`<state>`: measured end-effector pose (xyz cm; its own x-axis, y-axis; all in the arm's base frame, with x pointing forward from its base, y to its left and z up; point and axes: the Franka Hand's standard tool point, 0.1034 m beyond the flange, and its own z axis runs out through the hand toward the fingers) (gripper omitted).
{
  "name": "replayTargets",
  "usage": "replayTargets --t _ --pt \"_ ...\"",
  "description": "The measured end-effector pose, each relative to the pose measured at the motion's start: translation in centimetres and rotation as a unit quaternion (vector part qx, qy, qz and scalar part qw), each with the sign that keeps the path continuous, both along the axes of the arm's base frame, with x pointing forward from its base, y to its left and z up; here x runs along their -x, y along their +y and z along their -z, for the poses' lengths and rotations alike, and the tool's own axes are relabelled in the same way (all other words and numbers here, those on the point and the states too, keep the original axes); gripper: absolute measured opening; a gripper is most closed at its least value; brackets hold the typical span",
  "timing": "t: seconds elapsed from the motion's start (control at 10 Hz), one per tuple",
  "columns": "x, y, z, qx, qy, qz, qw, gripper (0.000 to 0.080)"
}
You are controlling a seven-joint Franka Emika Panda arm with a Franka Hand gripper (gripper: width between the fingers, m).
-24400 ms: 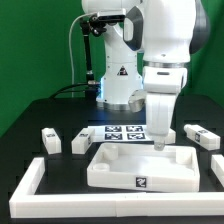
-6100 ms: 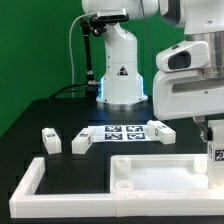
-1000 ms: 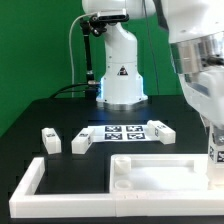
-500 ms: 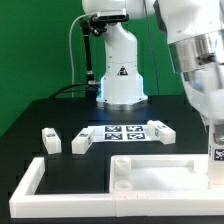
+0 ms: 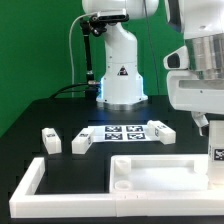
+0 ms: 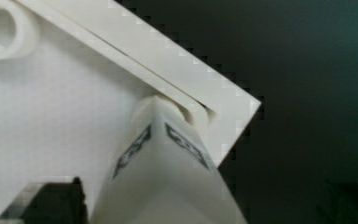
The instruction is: Assemble desk
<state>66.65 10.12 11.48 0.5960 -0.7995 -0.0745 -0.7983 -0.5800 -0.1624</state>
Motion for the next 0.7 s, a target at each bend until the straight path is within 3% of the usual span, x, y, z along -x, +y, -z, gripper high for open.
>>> replayTargets --t 0.1,0.2,0.4,0.5,0.6,0.7 --pt "-0.05 -0.33 -0.20 0.029 -0.003 -0.125 0.992 0.0649" --pt "-0.41 -0.37 -0.18 0.043 -0.018 -0.237 0.970 0.0649" --pt "-0.37 -0.30 -0.06 0.043 -0.021 -0.260 0.964 0.0627" --pt "-0.37 -0.29 -0.06 0.043 -0.019 -0.251 0.967 0.0439" --pt "-0.36 -0.29 -0.05 0.043 -0.019 -0.251 0.967 0.0439" --pt "-0.25 -0.46 0.04 0.042 -0.012 -0.217 0.975 0.0303"
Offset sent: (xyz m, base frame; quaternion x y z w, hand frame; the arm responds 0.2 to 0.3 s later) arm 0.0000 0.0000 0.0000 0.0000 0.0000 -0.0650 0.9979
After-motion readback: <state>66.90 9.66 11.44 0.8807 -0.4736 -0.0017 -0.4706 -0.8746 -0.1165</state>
